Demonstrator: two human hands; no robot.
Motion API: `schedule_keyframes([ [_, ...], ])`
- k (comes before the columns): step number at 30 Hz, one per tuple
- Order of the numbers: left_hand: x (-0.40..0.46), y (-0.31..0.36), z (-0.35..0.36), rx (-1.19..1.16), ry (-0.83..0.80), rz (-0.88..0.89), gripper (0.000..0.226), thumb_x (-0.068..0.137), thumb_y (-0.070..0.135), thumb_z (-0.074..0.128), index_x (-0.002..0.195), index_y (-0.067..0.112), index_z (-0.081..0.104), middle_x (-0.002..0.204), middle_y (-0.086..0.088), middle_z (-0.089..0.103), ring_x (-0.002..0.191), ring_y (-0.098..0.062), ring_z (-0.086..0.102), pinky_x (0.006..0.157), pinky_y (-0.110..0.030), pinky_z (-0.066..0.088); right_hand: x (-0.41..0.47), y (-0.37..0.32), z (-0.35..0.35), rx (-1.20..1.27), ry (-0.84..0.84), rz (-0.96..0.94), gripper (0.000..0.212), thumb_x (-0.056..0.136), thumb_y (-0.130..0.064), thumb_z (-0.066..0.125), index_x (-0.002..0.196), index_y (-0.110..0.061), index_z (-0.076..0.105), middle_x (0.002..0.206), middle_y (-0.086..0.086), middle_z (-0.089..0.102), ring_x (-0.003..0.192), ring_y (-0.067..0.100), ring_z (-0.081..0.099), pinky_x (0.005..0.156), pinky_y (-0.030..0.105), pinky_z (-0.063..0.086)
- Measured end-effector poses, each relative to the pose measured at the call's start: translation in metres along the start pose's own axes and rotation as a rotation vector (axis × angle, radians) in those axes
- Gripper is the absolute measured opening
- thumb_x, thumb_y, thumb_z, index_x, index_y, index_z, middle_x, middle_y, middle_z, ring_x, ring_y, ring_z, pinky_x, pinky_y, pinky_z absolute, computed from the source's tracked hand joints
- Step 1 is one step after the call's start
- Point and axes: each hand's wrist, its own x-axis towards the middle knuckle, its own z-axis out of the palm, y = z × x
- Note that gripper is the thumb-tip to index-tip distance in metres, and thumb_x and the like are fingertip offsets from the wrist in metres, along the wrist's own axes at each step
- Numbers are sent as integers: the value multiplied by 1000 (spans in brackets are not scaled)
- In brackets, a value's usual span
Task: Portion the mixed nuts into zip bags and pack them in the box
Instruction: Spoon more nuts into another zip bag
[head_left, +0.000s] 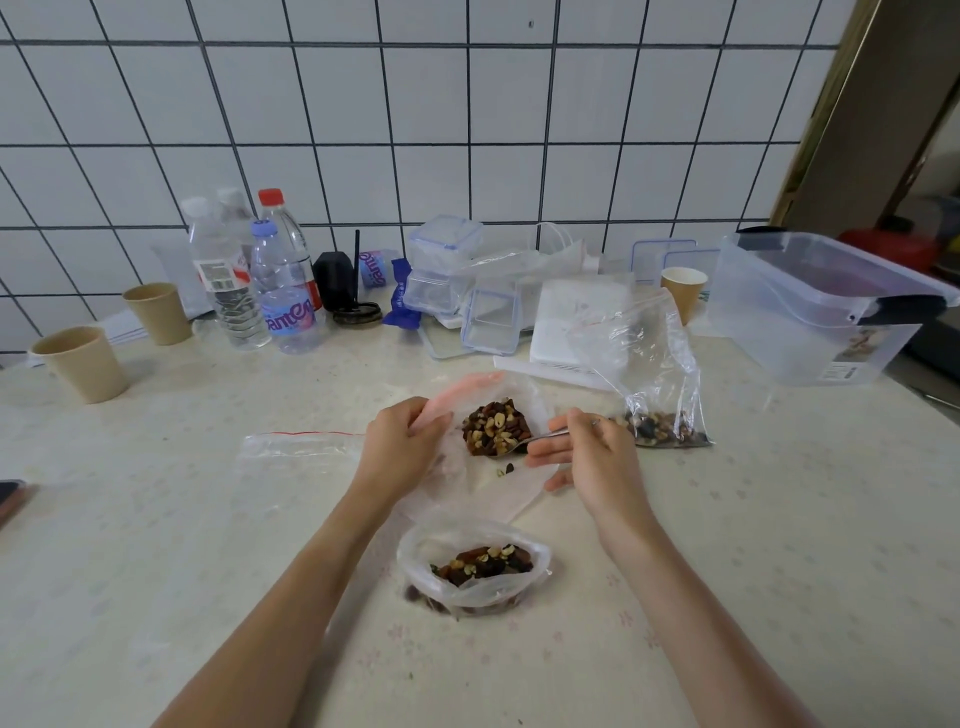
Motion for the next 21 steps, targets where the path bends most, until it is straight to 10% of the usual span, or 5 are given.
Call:
schedule_keyframes([
  [21, -35, 27, -43, 173, 120, 116, 40, 95, 37, 71, 131, 22, 61, 127, 11, 63, 108, -6, 62, 76, -16, 45, -9, -11, -5, 354, -25, 43, 35, 112, -20, 37, 102, -1, 64, 83, 24, 75, 73, 33, 76, 50, 32, 54],
])
